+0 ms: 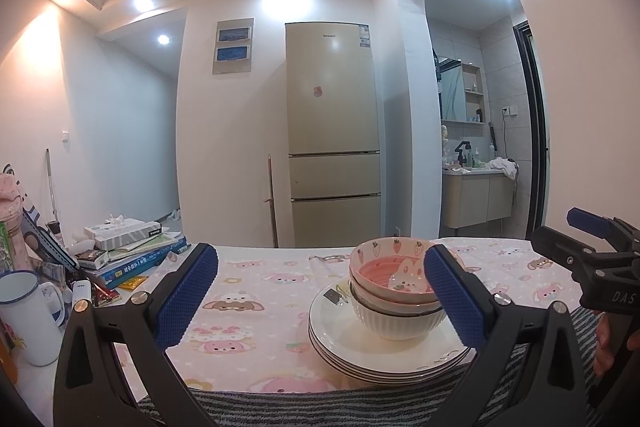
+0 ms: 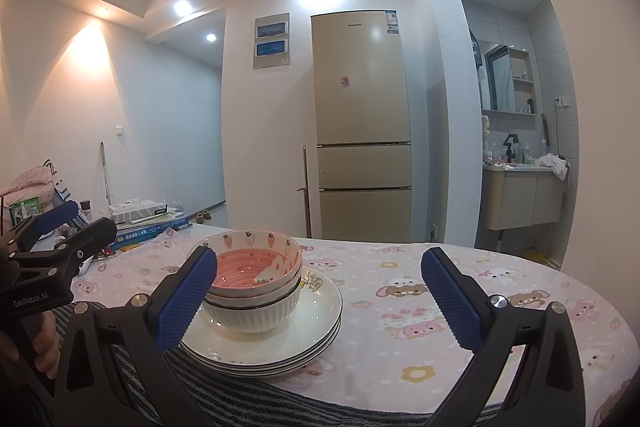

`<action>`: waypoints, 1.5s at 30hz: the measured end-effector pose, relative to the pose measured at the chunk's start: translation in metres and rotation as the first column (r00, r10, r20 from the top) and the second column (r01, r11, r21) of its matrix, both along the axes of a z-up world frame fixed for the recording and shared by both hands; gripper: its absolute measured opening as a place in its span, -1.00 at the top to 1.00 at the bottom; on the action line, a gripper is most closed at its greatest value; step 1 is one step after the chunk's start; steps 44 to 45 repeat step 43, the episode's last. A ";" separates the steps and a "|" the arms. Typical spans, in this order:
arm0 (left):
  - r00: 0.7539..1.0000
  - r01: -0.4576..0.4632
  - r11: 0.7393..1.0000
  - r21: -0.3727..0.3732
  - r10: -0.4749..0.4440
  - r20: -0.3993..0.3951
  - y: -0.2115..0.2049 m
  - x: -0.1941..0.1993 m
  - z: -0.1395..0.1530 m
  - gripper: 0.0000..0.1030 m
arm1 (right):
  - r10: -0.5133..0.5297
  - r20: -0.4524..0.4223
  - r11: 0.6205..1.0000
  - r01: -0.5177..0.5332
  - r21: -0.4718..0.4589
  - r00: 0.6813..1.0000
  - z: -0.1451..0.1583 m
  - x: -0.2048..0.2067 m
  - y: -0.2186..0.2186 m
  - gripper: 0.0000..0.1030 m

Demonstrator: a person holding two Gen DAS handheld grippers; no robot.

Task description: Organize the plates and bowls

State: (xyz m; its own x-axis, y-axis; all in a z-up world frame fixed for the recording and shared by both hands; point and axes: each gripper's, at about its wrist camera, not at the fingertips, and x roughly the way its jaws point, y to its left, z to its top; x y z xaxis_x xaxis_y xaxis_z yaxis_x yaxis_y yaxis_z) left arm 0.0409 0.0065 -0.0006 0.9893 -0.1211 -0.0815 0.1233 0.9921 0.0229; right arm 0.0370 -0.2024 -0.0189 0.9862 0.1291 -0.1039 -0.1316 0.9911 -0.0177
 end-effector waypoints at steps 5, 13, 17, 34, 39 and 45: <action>1.000 -0.008 1.000 0.004 0.008 0.008 0.000 -0.001 0.000 -1.00 | -0.003 0.000 1.000 0.003 0.003 1.000 0.000 0.000 0.000 -1.00; 1.000 -0.005 1.000 0.005 0.005 0.013 -0.001 -0.004 0.000 -1.00 | -0.007 0.002 1.000 0.007 0.010 1.000 0.001 -0.003 0.000 -1.00; 1.000 -0.005 1.000 0.007 0.005 0.016 -0.002 -0.004 0.000 -1.00 | -0.007 0.002 1.000 0.007 0.011 1.000 0.001 -0.003 0.000 -1.00; 1.000 -0.005 1.000 0.007 0.005 0.016 -0.002 -0.004 -0.001 -1.00 | -0.007 0.002 1.000 0.007 0.011 1.000 0.001 -0.003 0.000 -1.00; 1.000 -0.005 1.000 0.007 0.005 0.016 -0.002 -0.004 -0.001 -1.00 | -0.007 0.002 1.000 0.007 0.011 1.000 0.001 -0.003 0.001 -1.00; 1.000 -0.005 1.000 0.007 0.005 0.016 -0.002 -0.004 -0.001 -1.00 | -0.007 0.002 1.000 0.007 0.011 1.000 0.001 -0.003 0.000 -1.00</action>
